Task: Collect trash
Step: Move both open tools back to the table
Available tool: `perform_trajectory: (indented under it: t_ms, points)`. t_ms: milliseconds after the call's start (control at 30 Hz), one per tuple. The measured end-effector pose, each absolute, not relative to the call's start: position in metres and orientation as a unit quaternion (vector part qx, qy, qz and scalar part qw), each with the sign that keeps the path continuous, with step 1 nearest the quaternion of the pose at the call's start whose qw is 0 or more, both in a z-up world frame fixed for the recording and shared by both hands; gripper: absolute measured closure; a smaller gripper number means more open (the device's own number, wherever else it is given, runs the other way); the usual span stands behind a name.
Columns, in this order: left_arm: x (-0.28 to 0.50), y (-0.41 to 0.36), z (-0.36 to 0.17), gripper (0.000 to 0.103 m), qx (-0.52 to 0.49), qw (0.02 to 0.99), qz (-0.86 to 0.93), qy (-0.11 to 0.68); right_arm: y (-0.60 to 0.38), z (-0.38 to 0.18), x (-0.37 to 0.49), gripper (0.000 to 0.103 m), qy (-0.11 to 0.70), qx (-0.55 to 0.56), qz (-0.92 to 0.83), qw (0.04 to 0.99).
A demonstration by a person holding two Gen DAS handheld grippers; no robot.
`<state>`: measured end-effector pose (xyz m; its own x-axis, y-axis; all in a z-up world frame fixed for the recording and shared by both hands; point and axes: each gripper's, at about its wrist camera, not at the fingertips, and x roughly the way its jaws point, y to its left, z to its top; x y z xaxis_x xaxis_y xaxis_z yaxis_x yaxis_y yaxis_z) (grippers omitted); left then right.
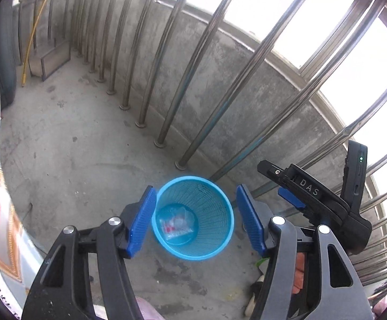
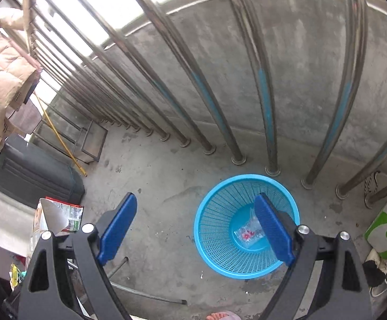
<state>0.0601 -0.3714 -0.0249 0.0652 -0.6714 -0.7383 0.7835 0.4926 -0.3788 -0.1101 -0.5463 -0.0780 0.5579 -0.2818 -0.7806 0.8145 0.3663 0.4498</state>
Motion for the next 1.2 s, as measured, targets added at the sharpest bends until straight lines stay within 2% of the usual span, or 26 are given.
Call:
perform_trajectory:
  t_ms: [100, 200, 267, 400, 633, 867, 1200]
  points:
    - [0.057, -0.337, -0.002, 0.033, 0.048, 0.747, -0.499, 0.436, -0.524, -0.050, -0.097, 0.015, 0.296, 0.385, -0.351, 0.801]
    - [0.052, -0.296, 0.022, 0.029, 0.047, 0.783, -0.482, 0.390, -0.497, -0.021, -0.083, 0.010, 0.284, 0.325, -0.344, 0.834]
    - [0.049, -0.263, 0.037, 0.026, 0.042, 0.803, -0.474, 0.357, -0.476, -0.003, -0.074, 0.006, 0.279, 0.282, -0.330, 0.856]
    - [0.046, -0.203, 0.056, 0.026, 0.039, 0.845, -0.437, 0.305, -0.427, 0.036, -0.055, 0.005, 0.267, 0.198, -0.286, 0.899]
    - [0.045, -0.096, 0.071, 0.022, 0.031, 0.915, -0.315, 0.252, -0.344, 0.093, -0.024, 0.005, 0.212, 0.171, -0.146, 0.951]
    - [0.043, 0.005, 0.063, 0.021, -0.007, 0.946, -0.186, 0.266, -0.239, 0.122, 0.023, 0.005, 0.209, 0.136, 0.024, 0.968]
    - [0.054, 0.094, 0.047, 0.021, -0.078, 0.946, -0.080, 0.304, -0.112, 0.128, 0.069, 0.006, 0.252, 0.109, 0.185, 0.944]
